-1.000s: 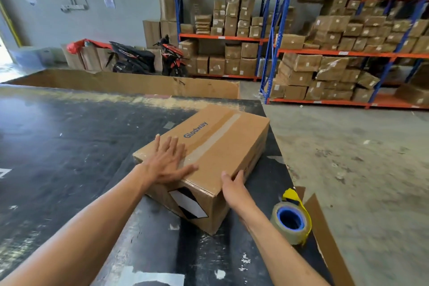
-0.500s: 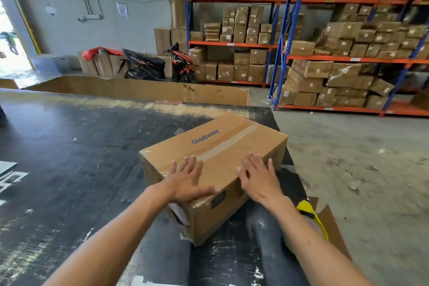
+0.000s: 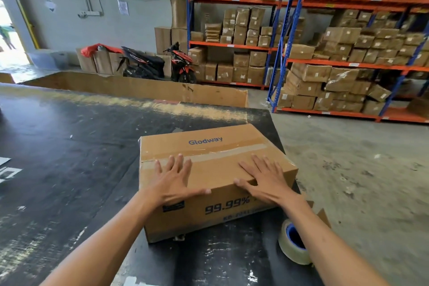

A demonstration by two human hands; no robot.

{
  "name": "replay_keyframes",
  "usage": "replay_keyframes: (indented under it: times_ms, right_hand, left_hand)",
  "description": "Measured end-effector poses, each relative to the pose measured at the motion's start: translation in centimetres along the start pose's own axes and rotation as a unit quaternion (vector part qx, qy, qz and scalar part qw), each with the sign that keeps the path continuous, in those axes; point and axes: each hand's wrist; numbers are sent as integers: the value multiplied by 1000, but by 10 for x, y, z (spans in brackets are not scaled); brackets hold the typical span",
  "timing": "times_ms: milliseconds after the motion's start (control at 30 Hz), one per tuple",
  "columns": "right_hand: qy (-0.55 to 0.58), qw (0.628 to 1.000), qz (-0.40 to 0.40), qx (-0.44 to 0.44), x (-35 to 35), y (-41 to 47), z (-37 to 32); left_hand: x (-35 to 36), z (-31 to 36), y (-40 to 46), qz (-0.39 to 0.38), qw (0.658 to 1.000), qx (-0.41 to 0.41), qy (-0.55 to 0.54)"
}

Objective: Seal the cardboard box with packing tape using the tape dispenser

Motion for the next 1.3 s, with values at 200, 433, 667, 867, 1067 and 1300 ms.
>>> replay_keyframes:
  times_ms: [200, 433, 667, 867, 1067, 1300]
  right_hand:
    - [-7, 998, 54, 43, 13, 0, -46]
    - [-10, 995, -1, 104, -17, 10, 9]
    - [-12, 996, 38, 81, 5, 4, 13]
    - [-8, 994, 59, 93, 12, 7, 12]
    - [-12, 992, 55, 111, 11, 2, 6]
    - [-17, 990, 70, 123, 5, -6, -9]
  left_hand:
    - [-18, -38, 3, 37, 995, -4, 92]
    - [-2, -45, -2, 79, 986, -146, -18]
    - [-2, -51, 3, 78, 988, -134, -8]
    - [-4, -55, 7, 80, 989, -125, -17]
    - [-5, -57, 11, 79, 991, -112, -9]
    - [-9, -61, 11, 92, 991, -86, -36]
Point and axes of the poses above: each hand's wrist, its own y-axis towards the middle knuckle, its own x-axis out of the palm, z = x × y, and after that the axes turned 3 degrees about -z, right-handed
